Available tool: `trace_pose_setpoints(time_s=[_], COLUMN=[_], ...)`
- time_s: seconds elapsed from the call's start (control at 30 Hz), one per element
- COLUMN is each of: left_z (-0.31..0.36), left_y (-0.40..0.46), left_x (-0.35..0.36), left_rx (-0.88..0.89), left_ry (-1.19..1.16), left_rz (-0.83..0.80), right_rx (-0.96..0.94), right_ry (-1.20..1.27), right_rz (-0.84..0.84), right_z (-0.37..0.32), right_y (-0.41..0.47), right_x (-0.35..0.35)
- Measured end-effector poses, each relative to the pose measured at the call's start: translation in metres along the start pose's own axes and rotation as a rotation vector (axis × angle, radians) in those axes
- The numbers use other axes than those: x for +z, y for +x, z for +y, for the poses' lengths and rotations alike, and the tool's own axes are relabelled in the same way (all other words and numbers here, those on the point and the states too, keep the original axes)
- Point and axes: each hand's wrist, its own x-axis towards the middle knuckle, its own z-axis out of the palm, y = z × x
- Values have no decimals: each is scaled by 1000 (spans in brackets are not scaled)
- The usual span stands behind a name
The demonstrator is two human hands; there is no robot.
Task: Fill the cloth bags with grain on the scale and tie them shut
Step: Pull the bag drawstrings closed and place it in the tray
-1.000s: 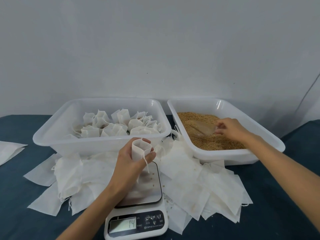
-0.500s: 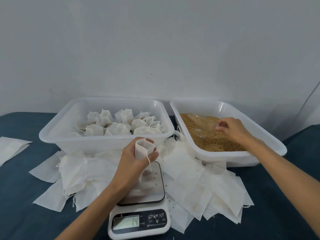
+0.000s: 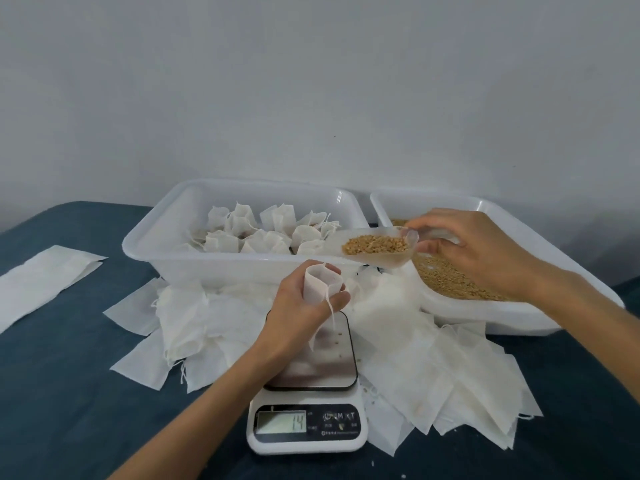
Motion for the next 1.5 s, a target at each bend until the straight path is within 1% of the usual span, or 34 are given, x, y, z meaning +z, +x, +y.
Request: trace_pose_setpoints(time_s=[0.07,0.17,0.27,0.43,0.67,0.83,0.97,1.5], left_z=[0,-1,-3,-4,-3,-2,-3,-4], left_y=[0,-1,-1,-1,-2,-2,-2,-2], left_x=[0,1,1,1,2,2,3,2], left_rx=[0,0,5,10,0,6,9,19], left_ry=[13,29,7,-2,-36,-1,23,-23], left_rz=[3,-12,-28,-41,-57,-77,-63,-68], right_rx=[-47,-143,-204,-180,-167,-183,-220,-243], right_ry=[-80,-275,-335,-442,-513,-568,-617,-648], right_rz=[-2,30,36,-3,-26,-27,-14,9], right_z=[-6,-9,-10,-12,-20,-24,-25,-26], right_y=[2,6,7,9,12,12,12,12], right_x=[-3,-7,-11,-14,-13,-13,-12,-11])
